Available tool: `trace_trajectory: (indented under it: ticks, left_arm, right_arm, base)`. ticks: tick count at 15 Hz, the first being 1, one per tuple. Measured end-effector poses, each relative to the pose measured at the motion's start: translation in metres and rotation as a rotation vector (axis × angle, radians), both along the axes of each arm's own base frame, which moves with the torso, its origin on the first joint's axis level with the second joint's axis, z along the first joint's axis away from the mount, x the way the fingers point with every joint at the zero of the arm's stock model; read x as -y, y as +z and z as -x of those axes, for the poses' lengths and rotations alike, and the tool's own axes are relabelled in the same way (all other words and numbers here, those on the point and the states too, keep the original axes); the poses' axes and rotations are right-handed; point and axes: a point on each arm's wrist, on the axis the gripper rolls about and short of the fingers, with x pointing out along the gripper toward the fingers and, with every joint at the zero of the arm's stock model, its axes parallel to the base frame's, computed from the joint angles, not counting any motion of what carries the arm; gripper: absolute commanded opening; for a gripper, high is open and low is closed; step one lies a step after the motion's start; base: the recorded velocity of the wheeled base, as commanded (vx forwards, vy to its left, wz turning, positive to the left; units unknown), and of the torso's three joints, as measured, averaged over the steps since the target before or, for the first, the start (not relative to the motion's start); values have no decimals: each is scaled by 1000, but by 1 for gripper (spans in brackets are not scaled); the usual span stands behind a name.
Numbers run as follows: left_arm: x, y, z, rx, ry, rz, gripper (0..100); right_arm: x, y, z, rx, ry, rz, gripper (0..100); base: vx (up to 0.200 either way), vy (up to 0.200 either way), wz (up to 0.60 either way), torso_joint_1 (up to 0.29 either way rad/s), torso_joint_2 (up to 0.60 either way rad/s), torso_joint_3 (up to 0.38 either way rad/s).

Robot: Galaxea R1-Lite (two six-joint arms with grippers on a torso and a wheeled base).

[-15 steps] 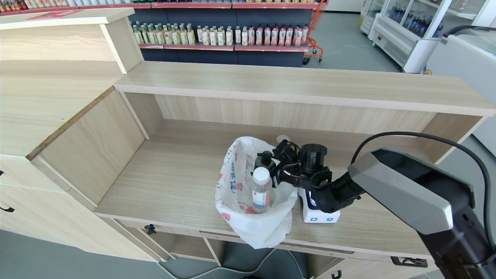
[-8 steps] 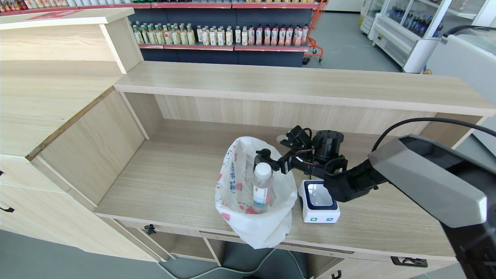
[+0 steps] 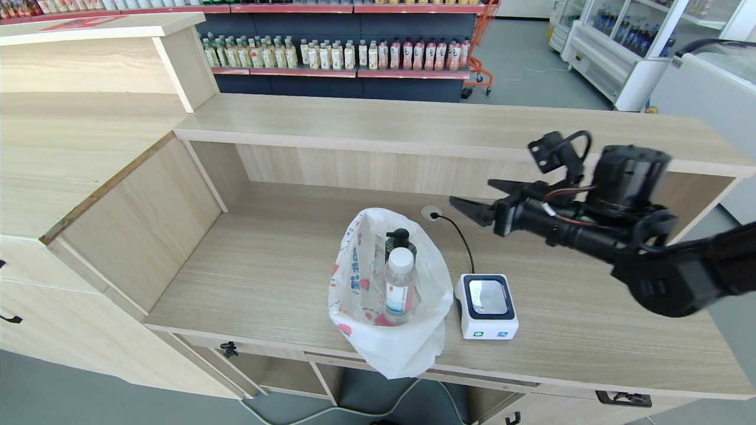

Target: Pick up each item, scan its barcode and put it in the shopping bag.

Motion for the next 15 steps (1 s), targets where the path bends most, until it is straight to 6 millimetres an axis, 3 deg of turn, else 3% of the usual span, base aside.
trace_trajectory:
  ticks: [2, 6, 10, 13, 15]
  left_arm:
    - [0, 0, 0, 0, -1, 0, 100]
    - [0, 0, 0, 0, 0, 0, 100]
    - [0, 0, 0, 0, 0, 0, 100]
    - [0, 0, 0, 0, -1, 0, 100]
    - [0, 0, 0, 0, -1, 0, 100]
  right_arm:
    - [33, 14, 43, -22, -147, -23, 100]
    - [91, -13, 144, -141, -402, 6, 100]
    - [113, -46, 237, -162, -524, 14, 100]
    - [118, -73, 294, -132, -561, 2, 100]
    - [118, -92, 321, -99, -556, -20, 100]
  base:
    - [0, 0, 0, 0, 0, 0]
    - [0, 0, 0, 0, 0, 0]
    - [0, 0, 0, 0, 0, 0]
    - [0, 0, 0, 0, 0, 0]
    - [0, 0, 0, 0, 0, 0]
